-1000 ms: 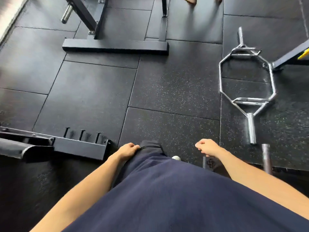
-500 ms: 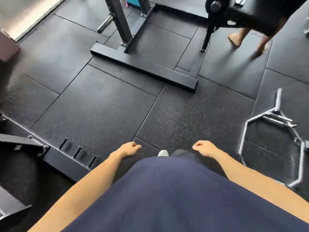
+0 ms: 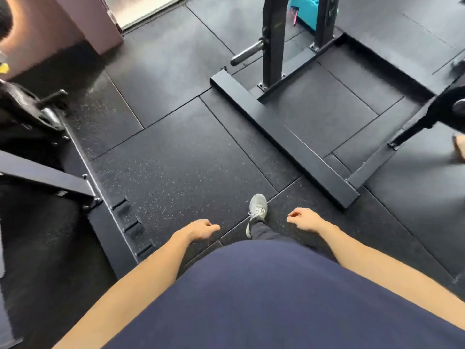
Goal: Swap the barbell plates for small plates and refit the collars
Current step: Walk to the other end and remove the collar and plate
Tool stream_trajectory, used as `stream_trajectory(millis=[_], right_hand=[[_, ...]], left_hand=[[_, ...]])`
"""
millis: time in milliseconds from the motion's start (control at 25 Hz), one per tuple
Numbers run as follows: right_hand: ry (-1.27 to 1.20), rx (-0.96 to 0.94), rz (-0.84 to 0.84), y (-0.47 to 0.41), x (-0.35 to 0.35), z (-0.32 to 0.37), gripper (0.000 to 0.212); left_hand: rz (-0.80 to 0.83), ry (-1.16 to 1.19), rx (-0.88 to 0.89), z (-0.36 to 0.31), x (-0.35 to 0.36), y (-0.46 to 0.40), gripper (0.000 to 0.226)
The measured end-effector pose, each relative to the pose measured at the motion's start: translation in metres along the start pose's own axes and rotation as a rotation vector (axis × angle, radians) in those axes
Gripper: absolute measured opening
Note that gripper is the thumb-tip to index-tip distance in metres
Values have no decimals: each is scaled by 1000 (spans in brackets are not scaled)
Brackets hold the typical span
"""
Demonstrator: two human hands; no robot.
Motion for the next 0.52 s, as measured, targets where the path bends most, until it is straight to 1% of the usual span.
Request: stream_trajectory(millis=[80, 240, 320, 440, 520], right_hand=[[80, -32, 16, -44, -45, 40, 30], [252, -146, 66, -109, -116, 131, 29], [336, -207, 92, -140, -138, 182, 29], [424, -275, 137, -187, -163, 257, 29], [485, -311, 159, -214, -173, 301, 29]], left_hand=[[-46, 109, -51, -14, -50, -16, 48], [-210, 321, -123, -26, -139, -41, 38], [-207, 394, -177, -23, -161, -53, 35], [-174, 455, -268, -12, -189, -77, 39], [-120, 471, -274, -9, -208, -98, 42]])
Point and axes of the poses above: each hand's wrist, its own y-axis away from the middle knuckle, its own x-axis out of the palm, z = x × y, the point moved 8 cm from there along -y, towards the middle knuckle, and after that the axes turned 4 degrees about -z, right-handed, at the moved point
